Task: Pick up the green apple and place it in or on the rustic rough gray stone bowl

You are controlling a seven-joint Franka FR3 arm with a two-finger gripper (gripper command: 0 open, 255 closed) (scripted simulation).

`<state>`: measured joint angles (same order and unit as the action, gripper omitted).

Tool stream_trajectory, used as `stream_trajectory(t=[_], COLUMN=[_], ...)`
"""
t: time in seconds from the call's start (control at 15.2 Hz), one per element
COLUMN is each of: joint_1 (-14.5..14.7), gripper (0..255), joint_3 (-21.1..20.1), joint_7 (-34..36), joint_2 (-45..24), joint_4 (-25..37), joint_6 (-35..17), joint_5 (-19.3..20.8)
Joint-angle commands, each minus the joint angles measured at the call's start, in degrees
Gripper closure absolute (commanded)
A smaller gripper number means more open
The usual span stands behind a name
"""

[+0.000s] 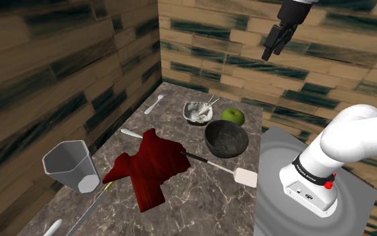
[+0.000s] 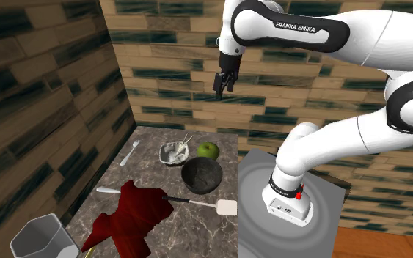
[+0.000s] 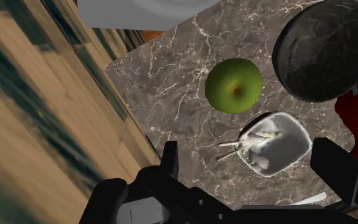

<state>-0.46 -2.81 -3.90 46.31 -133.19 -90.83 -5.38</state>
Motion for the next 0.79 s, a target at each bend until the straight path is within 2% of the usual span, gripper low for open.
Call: stream_trajectory(t=[0.0, 0.73], joint_1=[0.0, 8.61], gripper=[0, 0], joint_3=[0.0, -0.76], joint_7=[0.0, -16.11], joint_2=[0.0, 2.96], joint_4=[0.0, -23.22], joint_6=[0.0, -24.34], joint_5=[0.0, -0.09])
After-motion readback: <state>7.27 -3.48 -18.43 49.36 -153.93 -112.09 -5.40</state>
